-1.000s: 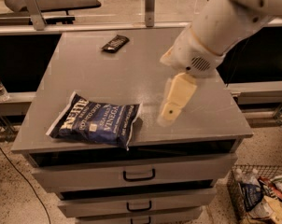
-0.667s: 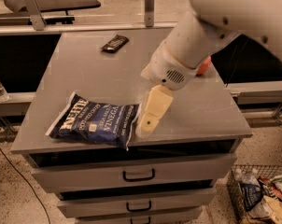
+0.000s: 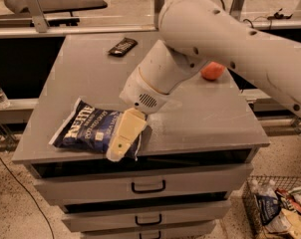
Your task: Pick blue chip bag
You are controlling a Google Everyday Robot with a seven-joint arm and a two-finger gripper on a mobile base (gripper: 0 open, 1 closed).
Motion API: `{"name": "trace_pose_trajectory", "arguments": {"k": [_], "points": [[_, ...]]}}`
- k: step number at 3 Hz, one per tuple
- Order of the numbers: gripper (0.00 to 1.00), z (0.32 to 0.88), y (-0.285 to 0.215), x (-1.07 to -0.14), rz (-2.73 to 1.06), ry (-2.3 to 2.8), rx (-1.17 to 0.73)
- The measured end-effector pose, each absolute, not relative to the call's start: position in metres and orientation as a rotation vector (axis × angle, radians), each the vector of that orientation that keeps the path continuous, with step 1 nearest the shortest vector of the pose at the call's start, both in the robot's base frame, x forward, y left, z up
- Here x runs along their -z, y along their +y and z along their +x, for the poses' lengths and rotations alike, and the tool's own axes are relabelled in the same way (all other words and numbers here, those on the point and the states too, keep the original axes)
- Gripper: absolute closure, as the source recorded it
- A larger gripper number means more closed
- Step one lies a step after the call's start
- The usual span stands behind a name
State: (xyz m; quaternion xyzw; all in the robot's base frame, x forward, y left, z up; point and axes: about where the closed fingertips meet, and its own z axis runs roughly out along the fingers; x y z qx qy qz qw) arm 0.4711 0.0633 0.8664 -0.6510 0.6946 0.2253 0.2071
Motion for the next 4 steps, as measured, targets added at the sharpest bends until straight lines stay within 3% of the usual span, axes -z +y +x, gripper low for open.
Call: {"name": "trace_pose_trajectory", "arguments": {"k": [1, 2, 4], "points": [[0.24, 0.476, 0.088, -0.853, -1.746, 1.935, -0.629], [0.56, 0.483, 0.095, -0.848, -1.687, 1.940, -0.609], [1.00, 0.519, 0.120, -0.903, -1.645, 1.765, -0.534]]}}
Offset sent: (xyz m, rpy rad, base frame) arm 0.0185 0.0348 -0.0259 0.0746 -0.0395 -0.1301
